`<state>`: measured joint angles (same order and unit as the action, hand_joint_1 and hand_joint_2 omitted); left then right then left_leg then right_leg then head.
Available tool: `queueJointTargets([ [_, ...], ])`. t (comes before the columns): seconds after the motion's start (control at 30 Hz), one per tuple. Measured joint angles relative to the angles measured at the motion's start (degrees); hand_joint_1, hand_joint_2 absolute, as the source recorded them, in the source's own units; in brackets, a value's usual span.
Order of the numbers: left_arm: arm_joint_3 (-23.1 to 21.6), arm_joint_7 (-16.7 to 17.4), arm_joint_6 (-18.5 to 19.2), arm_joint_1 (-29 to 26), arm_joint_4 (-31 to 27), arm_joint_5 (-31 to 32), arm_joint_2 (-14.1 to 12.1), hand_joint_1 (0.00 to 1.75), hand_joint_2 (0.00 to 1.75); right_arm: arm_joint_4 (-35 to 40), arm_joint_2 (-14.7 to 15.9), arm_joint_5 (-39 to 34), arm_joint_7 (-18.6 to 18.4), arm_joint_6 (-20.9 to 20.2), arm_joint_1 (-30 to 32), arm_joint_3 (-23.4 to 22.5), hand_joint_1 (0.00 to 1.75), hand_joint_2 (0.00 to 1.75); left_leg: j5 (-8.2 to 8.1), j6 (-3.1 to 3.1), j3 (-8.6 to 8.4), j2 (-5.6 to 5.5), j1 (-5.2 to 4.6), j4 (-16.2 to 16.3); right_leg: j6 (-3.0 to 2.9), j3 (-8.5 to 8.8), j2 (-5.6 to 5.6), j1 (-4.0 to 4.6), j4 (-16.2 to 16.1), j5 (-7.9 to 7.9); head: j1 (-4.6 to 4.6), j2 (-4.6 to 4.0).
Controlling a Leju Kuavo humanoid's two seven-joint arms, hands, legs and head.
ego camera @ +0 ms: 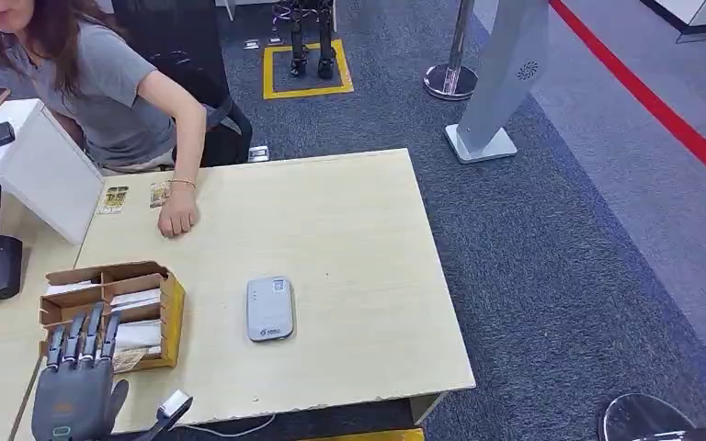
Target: Pass the card to the sensor for recognition and then transmit it.
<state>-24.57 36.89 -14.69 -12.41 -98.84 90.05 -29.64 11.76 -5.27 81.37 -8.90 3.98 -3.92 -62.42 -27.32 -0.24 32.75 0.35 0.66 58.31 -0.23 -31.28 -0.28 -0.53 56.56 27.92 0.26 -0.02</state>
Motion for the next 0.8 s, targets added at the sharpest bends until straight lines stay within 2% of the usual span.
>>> queueJointTargets([
  [0.47,0.04,0.02,0.07,0.47,2.60,0.00,1.53,0.00,1.75,0.00,0.00,0.31,0.00,-0.09,0.00,0.00,0.00,1.75,0.00,0.00,0.00,0.00,0.00,0.00,0.00,0.00,0.00,0.00,0.00,0.00,0.00,0.00],
  [0.8,0.26,1.22,-0.50,0.54,4.24,0.00,1.60,0.00,1.75,0.00,0.02,0.44,0.00,-0.11,-0.01,0.02,0.00,1.75,0.00,0.00,0.01,0.00,0.00,0.00,0.00,0.00,0.00,0.00,0.00,0.00,0.02,0.00],
])
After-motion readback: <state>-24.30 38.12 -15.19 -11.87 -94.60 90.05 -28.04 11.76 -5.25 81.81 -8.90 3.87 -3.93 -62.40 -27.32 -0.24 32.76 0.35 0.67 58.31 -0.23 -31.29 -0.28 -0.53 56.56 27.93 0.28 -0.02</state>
